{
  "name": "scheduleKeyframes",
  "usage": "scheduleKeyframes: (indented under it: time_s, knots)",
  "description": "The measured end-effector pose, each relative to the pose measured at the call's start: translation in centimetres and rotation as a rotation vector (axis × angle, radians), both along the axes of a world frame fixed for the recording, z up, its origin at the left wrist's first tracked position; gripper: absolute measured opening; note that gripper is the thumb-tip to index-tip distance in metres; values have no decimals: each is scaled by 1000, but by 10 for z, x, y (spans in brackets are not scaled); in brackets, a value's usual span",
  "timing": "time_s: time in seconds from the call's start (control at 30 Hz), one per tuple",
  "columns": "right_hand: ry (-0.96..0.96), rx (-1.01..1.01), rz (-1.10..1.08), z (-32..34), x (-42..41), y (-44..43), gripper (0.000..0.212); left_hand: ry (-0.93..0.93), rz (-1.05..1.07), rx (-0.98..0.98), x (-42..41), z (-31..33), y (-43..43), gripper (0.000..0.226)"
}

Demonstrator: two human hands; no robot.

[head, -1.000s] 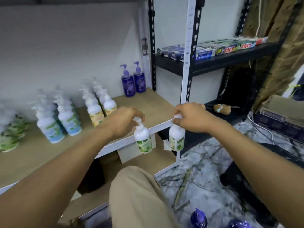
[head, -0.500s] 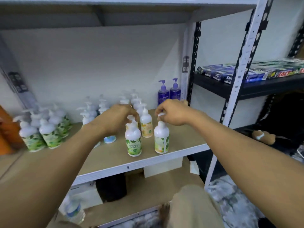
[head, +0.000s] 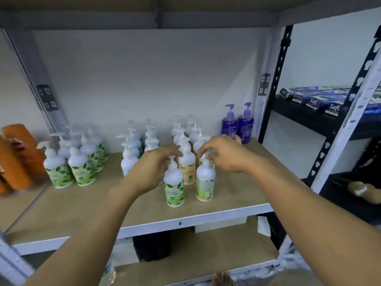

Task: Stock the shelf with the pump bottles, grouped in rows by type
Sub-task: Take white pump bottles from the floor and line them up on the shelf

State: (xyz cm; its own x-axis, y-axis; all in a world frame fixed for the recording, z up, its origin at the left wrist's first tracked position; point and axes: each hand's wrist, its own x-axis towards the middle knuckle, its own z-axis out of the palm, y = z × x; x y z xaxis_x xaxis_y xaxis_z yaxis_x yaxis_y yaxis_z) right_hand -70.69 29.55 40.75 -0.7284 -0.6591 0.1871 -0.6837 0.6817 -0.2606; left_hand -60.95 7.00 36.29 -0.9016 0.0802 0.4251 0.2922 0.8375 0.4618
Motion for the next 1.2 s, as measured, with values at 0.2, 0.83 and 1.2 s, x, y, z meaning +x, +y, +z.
scheduleKeyframes:
  time_s: [0.2, 0.83, 1.2]
  knots:
    - [-48, -468, 16, -61, -1, 1, 66, 169, 113, 413, 17, -56, 29, 58]
    - [-243, -489, -345, -159, 16, -8, 51, -16, 397, 562, 13, -118, 33, 62]
    - [50, -603, -329, -155, 59, -22, 35, -53, 436, 571, 40, -110, 9, 54]
